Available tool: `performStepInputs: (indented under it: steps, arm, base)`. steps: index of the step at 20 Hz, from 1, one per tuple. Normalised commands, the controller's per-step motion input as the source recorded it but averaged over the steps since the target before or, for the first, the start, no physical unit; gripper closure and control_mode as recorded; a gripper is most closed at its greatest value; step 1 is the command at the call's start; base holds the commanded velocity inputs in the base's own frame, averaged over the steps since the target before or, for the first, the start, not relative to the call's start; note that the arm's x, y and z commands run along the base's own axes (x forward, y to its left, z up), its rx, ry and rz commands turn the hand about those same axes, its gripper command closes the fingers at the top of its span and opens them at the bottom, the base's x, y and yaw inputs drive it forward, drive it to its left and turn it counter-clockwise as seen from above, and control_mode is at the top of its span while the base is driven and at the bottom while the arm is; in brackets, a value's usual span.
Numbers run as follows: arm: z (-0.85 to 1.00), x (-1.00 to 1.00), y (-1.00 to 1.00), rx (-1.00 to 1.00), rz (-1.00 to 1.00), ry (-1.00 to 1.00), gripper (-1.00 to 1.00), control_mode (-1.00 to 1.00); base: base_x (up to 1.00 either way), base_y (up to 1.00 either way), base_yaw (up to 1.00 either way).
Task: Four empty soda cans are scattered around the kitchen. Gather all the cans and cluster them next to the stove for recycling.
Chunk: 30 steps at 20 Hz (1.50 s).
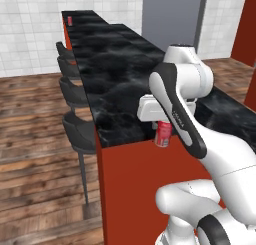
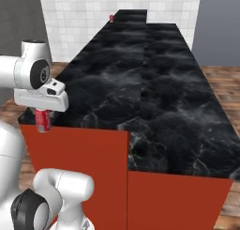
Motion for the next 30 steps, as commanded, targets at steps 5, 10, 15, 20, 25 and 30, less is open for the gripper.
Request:
performStepInputs:
  steps: [5, 10, 15, 20, 25, 30]
  arm:
    - [0.00, 0.00, 0.00, 0.00, 0.00, 0.00, 1.00, 1.00]
    - [0.00, 0.00, 0.00, 0.00, 0.00, 0.00, 1.00, 1.00]
    - [0.00, 0.00, 0.00, 0.00, 0.00, 0.00, 1.00, 1.00]
    - [0.00, 0.00, 0.00, 0.00, 0.00, 0.00, 1.00, 1.00]
    - [0.00, 0.00, 0.00, 0.00, 0.00, 0.00, 1.00, 1.00]
    - [0.00, 0.00, 0.00, 0.00, 0.00, 0.00, 1.00, 1.00]
  base:
    - [-0.45, -0.12, -0.04]
    - [-0.42, -0.13, -0.06]
    - [-0.31, -0.14, -0.30]
    - [-0.05, -0.03, -0.86]
    - [0.00, 0.00, -0.95]
    - [0.00, 0.00, -0.97]
